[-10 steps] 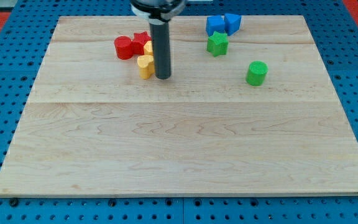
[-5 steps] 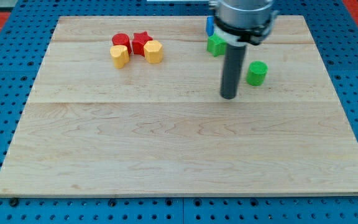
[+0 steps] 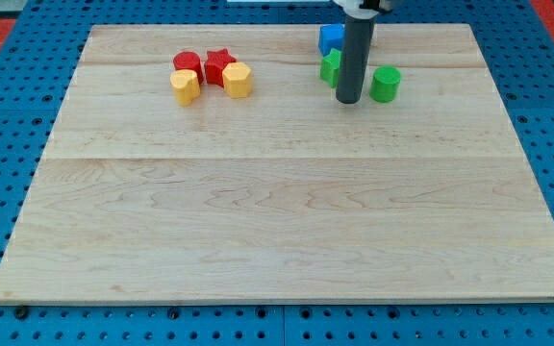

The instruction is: Slide the green circle closer to the blue triangle

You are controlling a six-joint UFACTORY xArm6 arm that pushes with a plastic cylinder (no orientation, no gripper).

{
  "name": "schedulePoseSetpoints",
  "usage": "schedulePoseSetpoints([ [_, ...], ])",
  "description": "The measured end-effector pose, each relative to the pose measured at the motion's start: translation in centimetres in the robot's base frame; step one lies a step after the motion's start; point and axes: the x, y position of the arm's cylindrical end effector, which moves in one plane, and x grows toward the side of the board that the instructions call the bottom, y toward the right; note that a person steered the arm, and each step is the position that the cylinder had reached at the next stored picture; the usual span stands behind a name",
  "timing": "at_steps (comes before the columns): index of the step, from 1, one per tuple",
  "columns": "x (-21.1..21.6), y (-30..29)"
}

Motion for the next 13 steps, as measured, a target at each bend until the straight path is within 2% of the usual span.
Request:
schedulePoseSetpoints([
  [1, 3.2, 0.6],
  [2, 3.8, 0.2],
  [4, 0.1, 5.1],
  [6, -4.4, 5.2],
  [7, -1.4, 8.2],
  [8, -1.4, 14.8],
  [9, -4.3, 18.5],
  [10, -6.6, 18.5],
  [11, -6.6, 18.3],
  [12, -5.8, 15.3],
  [13, -4.7, 9.8],
])
